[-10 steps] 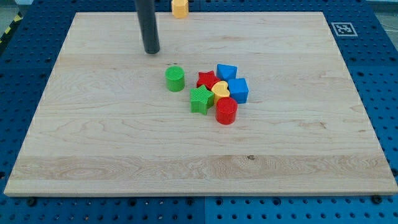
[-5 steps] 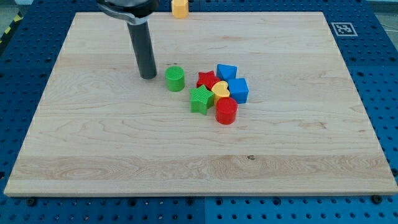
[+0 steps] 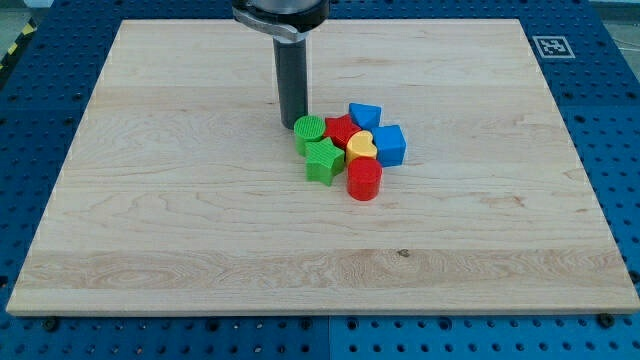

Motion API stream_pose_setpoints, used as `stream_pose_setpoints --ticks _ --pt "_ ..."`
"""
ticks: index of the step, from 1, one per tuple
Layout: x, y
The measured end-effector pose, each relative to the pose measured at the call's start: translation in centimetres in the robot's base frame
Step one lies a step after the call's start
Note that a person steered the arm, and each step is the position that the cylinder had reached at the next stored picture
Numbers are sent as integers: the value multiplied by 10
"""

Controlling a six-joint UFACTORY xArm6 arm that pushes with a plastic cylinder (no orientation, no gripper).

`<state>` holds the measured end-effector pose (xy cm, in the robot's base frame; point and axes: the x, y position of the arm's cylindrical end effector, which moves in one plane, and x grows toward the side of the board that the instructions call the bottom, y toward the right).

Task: Push green circle into red star and green star

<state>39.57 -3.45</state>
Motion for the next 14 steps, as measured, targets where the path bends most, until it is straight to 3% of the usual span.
stream_pose_setpoints --ticks 8,12,14 --pt "-6 -14" --pt "80 -14" --pt "81 -14"
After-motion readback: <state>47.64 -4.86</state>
